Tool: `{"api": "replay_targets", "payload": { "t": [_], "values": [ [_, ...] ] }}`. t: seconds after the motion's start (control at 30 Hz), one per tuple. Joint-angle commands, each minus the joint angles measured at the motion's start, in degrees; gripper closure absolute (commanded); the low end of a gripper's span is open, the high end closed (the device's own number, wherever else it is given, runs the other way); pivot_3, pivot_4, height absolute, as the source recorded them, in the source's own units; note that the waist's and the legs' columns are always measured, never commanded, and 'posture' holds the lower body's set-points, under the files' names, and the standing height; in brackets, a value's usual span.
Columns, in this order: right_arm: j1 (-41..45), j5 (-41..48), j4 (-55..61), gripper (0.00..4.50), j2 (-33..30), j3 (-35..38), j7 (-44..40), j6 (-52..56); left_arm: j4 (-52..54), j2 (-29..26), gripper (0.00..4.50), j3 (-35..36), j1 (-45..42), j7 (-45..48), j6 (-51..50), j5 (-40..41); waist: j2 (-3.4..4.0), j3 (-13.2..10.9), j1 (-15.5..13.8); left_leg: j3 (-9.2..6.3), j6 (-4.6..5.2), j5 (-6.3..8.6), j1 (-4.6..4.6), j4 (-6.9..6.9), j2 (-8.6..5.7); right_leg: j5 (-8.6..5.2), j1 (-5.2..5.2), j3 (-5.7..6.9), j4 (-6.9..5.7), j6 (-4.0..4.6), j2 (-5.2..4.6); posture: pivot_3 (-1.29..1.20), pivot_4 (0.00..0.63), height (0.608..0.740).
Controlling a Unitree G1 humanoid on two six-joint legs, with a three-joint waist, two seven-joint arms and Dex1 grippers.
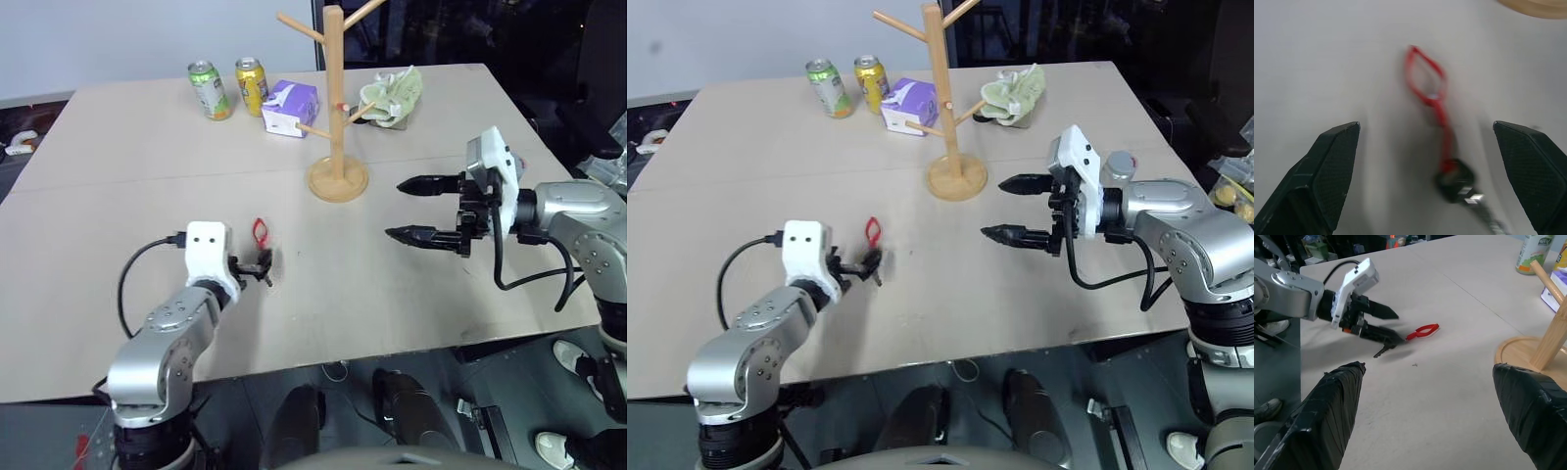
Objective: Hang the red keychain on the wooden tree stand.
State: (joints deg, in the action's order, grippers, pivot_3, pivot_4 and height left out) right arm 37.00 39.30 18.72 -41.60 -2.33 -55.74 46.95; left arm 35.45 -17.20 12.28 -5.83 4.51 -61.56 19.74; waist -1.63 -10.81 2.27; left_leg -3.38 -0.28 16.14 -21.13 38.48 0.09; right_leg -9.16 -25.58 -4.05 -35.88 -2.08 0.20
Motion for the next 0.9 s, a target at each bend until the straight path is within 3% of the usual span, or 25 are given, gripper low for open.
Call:
{"api": "replay_targets", "payload": {
  "t": [0.03,0.47,0.6,0.63,0.83,0.9],
  "values": [
    [0.4,0.7,1.5,0.03,-0.7,1.4,0.1,0.2,0.0,-0.5,0.0,-1.1,-1.0,-0.4,1.9,-1.6,0.0,0.0,0.1,0.0,0.0,0.0,0.01,0.0,0.01,0.0,0.0,0.0,0.0,0.0,0.01,0.0,0.15,0.74],
    [0.7,1.3,2.1,0.03,-1.5,2.4,1.2,1.6,-7.5,2.0,0.0,-5.1,-3.6,-2.2,3.0,-5.6,0.0,0.0,0.0,0.01,0.0,0.0,0.0,-0.01,-0.01,0.0,0.0,0.0,0.01,0.0,-0.01,0.0,0.15,0.74],
    [1.1,1.2,1.8,0.0,-1.4,2.5,1.4,1.7,-7.3,3.6,0.75,-4.9,-3.8,-3.4,1.8,-6.2,0.0,0.0,-0.1,0.0,0.0,0.0,0.03,0.0,-0.01,0.0,0.03,0.0,0.0,0.0,-0.01,0.0,0.15,0.74],
    [1.2,1.1,1.7,0.0,-1.4,2.5,1.5,1.7,-7.0,3.7,1.38,-5.0,-3.7,-3.4,1.6,-6.3,0.0,0.0,-0.1,0.0,0.0,0.0,0.03,0.0,-0.01,0.0,0.03,0.0,0.0,0.0,-0.01,0.0,0.15,0.74],
    [1.1,0.7,1.3,0.0,-1.1,2.4,2.0,1.3,-7.2,3.7,3.97,-4.8,-3.8,-3.1,1.1,-6.9,-0.01,0.0,-0.1,0.0,0.0,0.0,0.02,0.0,-0.03,0.0,0.03,0.0,0.0,0.0,-0.03,0.0,0.15,0.74],
    [0.8,0.5,1.1,0.0,-1.0,2.5,2.2,1.1,-7.2,3.5,4.44,-4.6,-3.8,-2.9,1.2,-7.1,-0.01,0.0,-0.1,0.01,0.0,0.0,0.02,0.0,-0.03,0.0,0.04,0.0,0.0,0.0,-0.03,0.0,0.15,0.74]
  ]
}}
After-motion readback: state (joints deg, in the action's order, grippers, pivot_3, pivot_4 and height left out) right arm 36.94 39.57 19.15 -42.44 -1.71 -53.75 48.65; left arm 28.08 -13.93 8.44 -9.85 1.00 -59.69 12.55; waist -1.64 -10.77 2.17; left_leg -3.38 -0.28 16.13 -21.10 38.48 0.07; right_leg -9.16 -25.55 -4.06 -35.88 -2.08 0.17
